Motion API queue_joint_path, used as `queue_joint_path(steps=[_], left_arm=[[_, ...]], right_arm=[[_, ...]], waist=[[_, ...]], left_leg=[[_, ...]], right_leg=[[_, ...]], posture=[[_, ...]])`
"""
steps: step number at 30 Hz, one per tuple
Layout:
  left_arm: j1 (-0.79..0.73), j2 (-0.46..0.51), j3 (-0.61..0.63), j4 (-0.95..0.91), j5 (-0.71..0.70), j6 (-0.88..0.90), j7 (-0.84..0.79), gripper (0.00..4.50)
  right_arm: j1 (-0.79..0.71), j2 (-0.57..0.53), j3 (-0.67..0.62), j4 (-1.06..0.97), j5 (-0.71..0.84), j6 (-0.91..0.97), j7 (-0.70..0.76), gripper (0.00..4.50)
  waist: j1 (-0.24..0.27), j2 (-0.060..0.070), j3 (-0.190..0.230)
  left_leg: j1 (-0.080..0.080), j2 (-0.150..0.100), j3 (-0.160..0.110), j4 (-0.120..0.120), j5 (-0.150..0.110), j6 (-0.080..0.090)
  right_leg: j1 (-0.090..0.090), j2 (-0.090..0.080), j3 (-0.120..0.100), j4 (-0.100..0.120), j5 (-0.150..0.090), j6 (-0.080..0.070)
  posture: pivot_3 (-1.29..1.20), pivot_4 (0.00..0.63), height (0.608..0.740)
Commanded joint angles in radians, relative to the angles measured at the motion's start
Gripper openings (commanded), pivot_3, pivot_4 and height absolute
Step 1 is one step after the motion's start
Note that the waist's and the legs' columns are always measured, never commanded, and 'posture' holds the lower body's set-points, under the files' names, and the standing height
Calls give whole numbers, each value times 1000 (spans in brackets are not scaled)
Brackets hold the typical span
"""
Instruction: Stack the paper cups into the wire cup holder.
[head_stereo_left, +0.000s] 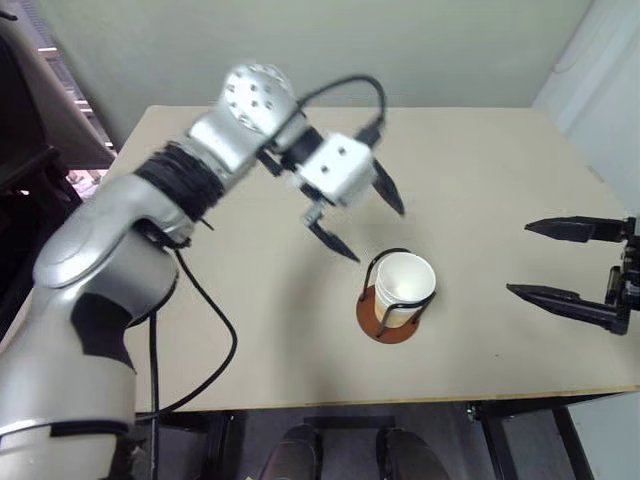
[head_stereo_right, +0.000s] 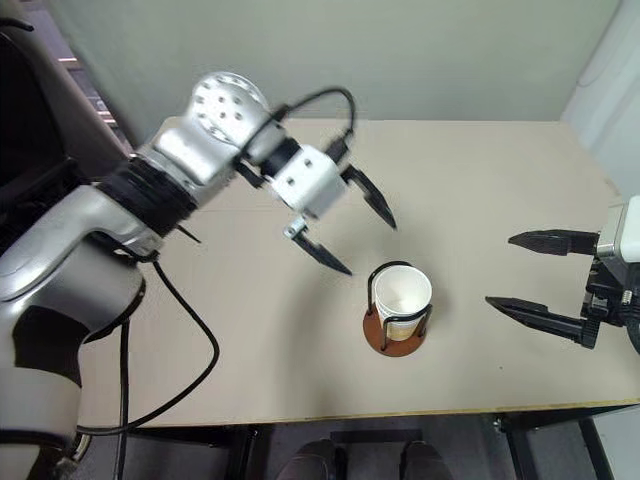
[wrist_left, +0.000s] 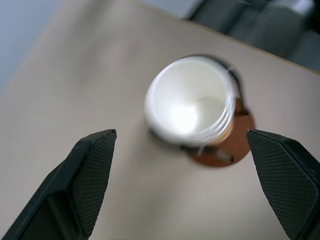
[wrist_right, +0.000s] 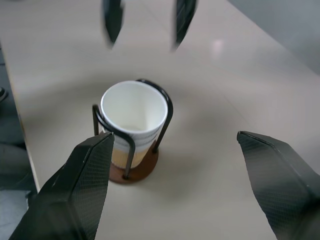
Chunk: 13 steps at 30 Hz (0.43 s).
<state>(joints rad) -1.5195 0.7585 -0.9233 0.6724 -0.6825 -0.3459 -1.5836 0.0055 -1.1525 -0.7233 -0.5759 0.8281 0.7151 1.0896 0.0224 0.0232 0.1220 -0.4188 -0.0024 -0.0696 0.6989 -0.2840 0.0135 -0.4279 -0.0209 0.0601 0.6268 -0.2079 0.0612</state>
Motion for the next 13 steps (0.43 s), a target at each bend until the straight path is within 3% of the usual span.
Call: queue_joint_path(steps=[1,3,6,11,13], left_arm=[[205,202,167,-101,-82,254,-31,4460],[390,330,255,-184,-87,353,-31,4460],[612,442,400,-320,-94,467,-8,4460],[796,499,605,-494,-82,577,52,4460],[838,508,667,-538,-77,616,48,4460]], right_arm=[[-20,17,22,94,-31,-51,20,4102],[-17,21,52,148,-56,-78,49,4102],[-30,1,121,239,-104,-129,109,4102],[-141,-35,243,396,-152,-216,226,4102],[-166,-42,273,427,-170,-243,267,4102]], waist=[[-12,3,-2],[-23,5,-3],[-22,3,-2],[12,2,-2],[13,2,-2]], left_leg=[[0,0,1,-1,0,-1],[0,0,0,-2,1,-2],[-1,0,-2,-2,2,-4],[0,-2,-6,1,4,-2],[1,-3,-7,0,6,-2]], right_leg=[[-1,0,0,0,0,0],[-3,2,2,0,-1,0],[-5,3,2,1,-1,0],[-2,1,1,1,0,-3],[1,1,1,1,-1,-11]], posture=[[0,150,740],[0,150,740],[0,150,740],[0,150,740],[0,150,740]])
